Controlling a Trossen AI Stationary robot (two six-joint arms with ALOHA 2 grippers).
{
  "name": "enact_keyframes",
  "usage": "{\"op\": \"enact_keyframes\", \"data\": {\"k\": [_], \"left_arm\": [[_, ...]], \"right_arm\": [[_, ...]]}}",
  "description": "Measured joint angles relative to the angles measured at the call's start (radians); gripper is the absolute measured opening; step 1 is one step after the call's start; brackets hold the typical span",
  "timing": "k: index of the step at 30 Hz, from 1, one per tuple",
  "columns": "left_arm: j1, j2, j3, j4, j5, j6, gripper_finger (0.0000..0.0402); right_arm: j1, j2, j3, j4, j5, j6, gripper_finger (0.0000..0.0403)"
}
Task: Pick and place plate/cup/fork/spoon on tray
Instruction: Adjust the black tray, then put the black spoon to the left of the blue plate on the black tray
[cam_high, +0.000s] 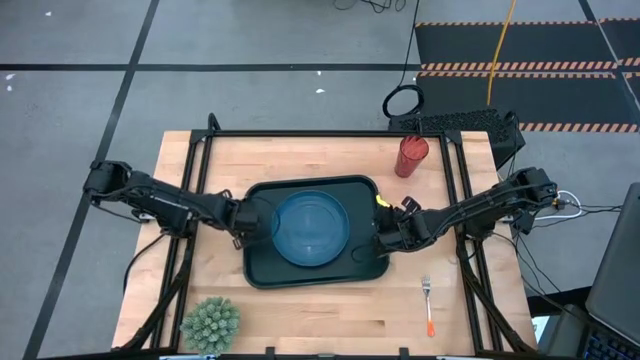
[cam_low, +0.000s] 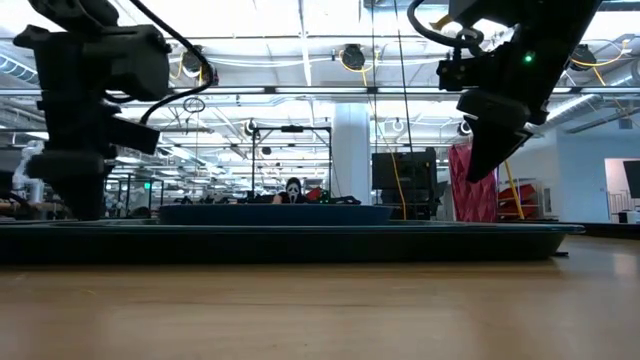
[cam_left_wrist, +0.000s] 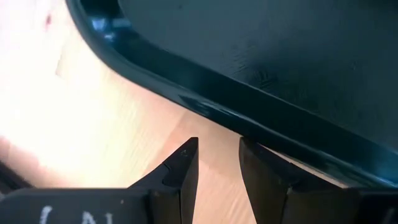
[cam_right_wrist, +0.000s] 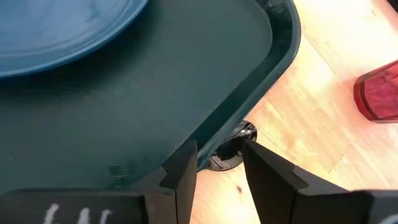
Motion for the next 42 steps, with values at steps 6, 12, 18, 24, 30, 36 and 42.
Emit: {"op": "enact_keyframes", "data": {"k": [6,12,18,24,30,36,42], "left_arm": [[0.019,0.000,0.000,0.133,-0.003,0.074,0.0120],[0.057,0.000,0.000,0.145,-0.003,0.079,0.0120],[0.074,0.000,0.000,0.117,-0.007,0.078,0.0120],[0.088,0.000,0.000,0.129,-0.081,0.077,0.0120],[0.105,0.000,0.000,0.153,-0.127,0.095,0.0120],[0.116,0.000,0.000,0.154,-0.137,0.107,0.0120],[0.116,0.000,0.000,0.155,-0.137,0.104,0.0120]], "right_arm": [[0.000,0.000,0.000,-0.026,0.000,0.004,0.0125],[0.000,0.000,0.000,-0.038,0.000,0.007,0.0125],[0.000,0.000,0.000,-0.196,-0.001,0.084,0.0125],[0.000,0.000,-0.001,-0.311,-0.031,0.172,0.0125],[0.000,-0.001,-0.076,-0.255,-0.113,0.177,0.0125],[-0.046,-0.051,-0.220,-0.182,-0.121,0.162,0.0125],[-0.095,-0.235,-0.296,-0.087,-0.132,0.125,0.0125]]}}
